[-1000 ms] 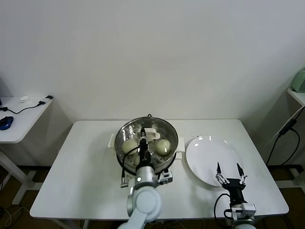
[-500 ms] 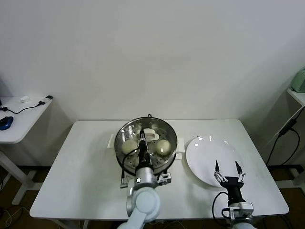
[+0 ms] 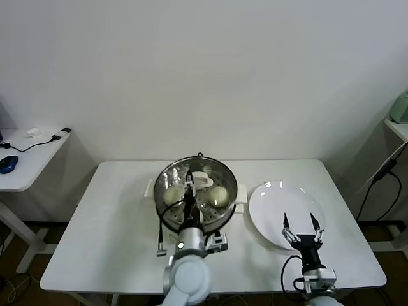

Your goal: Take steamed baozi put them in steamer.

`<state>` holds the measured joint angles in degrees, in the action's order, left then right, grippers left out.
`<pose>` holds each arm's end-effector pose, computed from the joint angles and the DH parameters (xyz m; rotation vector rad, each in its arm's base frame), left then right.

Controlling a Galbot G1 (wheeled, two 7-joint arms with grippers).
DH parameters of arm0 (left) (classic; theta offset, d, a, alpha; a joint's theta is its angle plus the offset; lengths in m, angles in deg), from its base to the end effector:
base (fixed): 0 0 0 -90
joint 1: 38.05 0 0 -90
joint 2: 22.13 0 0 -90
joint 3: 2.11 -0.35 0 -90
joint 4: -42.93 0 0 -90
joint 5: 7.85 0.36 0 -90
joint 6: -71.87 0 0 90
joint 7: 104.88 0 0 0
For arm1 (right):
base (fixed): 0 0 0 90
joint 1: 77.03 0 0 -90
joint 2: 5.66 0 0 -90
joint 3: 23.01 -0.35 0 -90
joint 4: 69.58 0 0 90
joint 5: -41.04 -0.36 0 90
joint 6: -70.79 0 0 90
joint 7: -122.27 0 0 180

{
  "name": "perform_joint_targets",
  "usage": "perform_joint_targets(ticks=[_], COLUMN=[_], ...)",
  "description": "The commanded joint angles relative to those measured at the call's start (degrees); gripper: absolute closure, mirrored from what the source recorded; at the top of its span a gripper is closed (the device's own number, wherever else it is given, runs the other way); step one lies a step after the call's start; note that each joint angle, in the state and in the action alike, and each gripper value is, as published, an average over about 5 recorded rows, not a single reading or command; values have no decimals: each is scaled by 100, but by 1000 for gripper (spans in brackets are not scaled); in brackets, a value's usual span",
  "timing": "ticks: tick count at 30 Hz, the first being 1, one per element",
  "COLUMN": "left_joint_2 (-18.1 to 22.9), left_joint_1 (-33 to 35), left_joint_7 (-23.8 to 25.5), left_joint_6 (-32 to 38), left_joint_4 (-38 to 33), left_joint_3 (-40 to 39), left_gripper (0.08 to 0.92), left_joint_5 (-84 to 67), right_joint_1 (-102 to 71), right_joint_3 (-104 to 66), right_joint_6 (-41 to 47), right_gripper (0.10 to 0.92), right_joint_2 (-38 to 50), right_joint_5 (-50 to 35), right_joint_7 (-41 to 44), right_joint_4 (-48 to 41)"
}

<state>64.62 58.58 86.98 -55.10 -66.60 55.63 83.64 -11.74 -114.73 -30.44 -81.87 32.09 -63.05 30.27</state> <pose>0.2573 -0.1678 -0.2711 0.0509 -2.2985 -2.0396 0.2060 -0.0791 -0.4004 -0.0952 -3.0806 0.1293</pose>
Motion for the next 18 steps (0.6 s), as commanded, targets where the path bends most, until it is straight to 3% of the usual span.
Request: perform_joint_targets(ticks=[1,4,7,11,18], left_joint_2=[-321,-509,-640,-805,-1167], left_joint_1=[145,343,462,628,1351], left_joint_7=[136,-234,-837,-1450,-1387], left_joint_6=[85,453,1031,1926,2625], left_joint_4=[-760,-1222,-1611,-1803,-1593], left_joint_3=[-67,23,403,1440,3904], left_gripper=[420,333,248,187,177], left_joint_5=[-625,-1607,-3499,-6518,-10708], right_joint_1=[-37,-117,-163,-179,-127], right_joint_3=[118,198,225,182,96], right_joint_6=[31,-130,-239,-292,-512], right_gripper=[203,203,203,203,203], right_joint_2=[10,92,158,163,177], right_joint_5=[-162,-278,-313,-311,-320], right_joint_7=[-142,-209,-238,-169,-53], right_joint_4=[114,147,126,121,-58])
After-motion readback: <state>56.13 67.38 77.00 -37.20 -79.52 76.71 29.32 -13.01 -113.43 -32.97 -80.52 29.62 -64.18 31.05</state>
